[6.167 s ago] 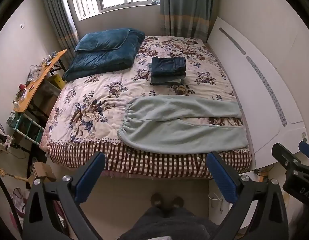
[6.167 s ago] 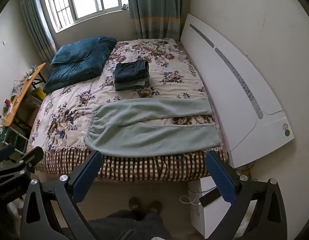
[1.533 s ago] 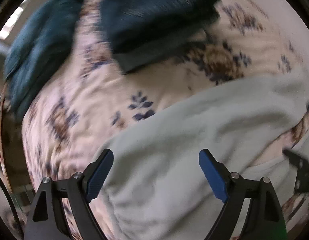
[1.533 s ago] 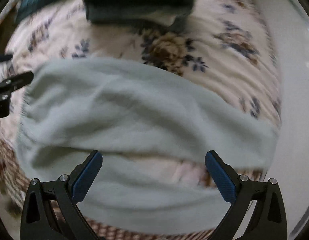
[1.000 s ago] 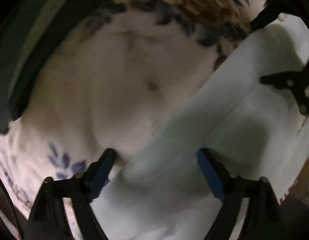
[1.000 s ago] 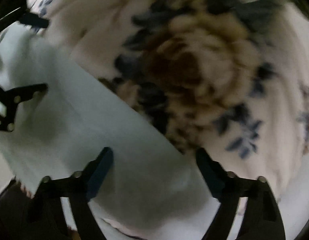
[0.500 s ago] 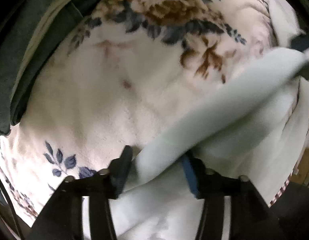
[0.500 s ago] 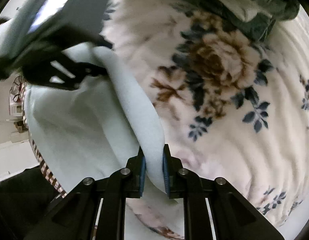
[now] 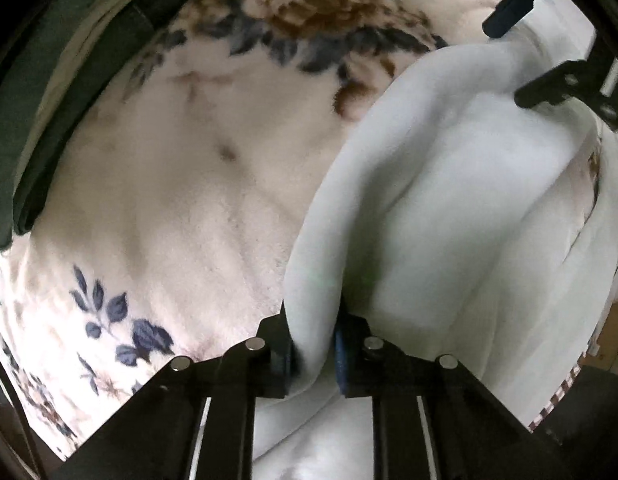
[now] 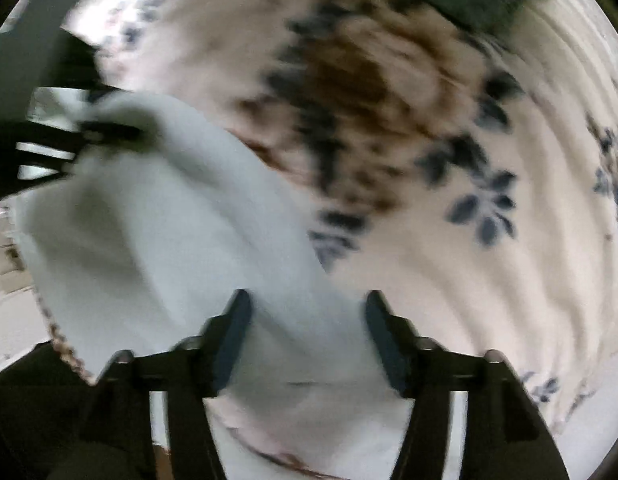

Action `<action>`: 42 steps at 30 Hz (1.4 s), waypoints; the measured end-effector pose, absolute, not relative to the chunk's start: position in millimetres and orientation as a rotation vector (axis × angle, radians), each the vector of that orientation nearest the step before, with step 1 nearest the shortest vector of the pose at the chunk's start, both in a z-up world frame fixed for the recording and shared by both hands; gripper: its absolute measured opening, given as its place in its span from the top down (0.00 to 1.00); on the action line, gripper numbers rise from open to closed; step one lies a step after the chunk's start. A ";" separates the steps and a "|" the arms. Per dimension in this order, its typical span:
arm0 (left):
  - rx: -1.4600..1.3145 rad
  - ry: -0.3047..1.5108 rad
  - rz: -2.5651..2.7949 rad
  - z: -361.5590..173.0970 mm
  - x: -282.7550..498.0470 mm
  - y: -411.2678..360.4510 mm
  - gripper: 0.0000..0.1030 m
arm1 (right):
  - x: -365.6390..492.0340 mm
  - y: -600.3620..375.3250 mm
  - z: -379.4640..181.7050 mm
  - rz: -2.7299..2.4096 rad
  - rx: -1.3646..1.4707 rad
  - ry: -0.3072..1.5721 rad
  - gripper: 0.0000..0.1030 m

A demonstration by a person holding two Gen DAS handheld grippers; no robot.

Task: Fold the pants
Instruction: 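Lift the waistband with both grippers and fold it over toward the cuffs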

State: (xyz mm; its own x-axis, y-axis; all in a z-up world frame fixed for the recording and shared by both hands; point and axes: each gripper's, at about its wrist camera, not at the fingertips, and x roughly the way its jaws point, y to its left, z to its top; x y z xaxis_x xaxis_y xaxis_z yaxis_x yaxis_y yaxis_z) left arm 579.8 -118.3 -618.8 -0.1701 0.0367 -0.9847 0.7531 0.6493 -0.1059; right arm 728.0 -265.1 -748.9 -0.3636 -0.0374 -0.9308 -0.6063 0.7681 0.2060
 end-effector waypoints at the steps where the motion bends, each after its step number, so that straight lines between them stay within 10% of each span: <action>1: 0.651 1.625 -0.704 -616.8 580.4 -118.4 0.88 | 731.9 -276.2 -757.0 0.630 -0.498 1.897 0.38; 4: 0.638 1.605 -0.664 -613.4 583.9 -116.7 0.88 | 739.5 -297.0 -764.3 0.608 -0.478 1.901 0.43; 6: 0.632 1.596 -0.640 -599.2 584.3 -105.7 0.89 | 738.5 -300.7 -760.1 0.617 -0.454 1.888 0.79; 8: 0.630 1.567 -0.608 -587.5 578.2 -98.8 0.90 | 732.5 -303.4 -748.9 0.590 -0.480 1.838 0.83; 21: 0.488 1.428 -0.399 -446.4 477.4 -100.9 0.91 | 625.2 -304.0 -623.0 0.274 -0.343 1.547 0.87; 31: 0.303 1.515 -0.322 -467.9 376.5 -84.4 0.91 | 431.5 -241.4 -562.5 0.132 -0.170 1.567 0.87; 42: 0.248 1.640 -0.299 -526.7 280.1 -70.5 0.91 | 295.6 -222.3 -618.9 0.079 -0.143 1.708 0.88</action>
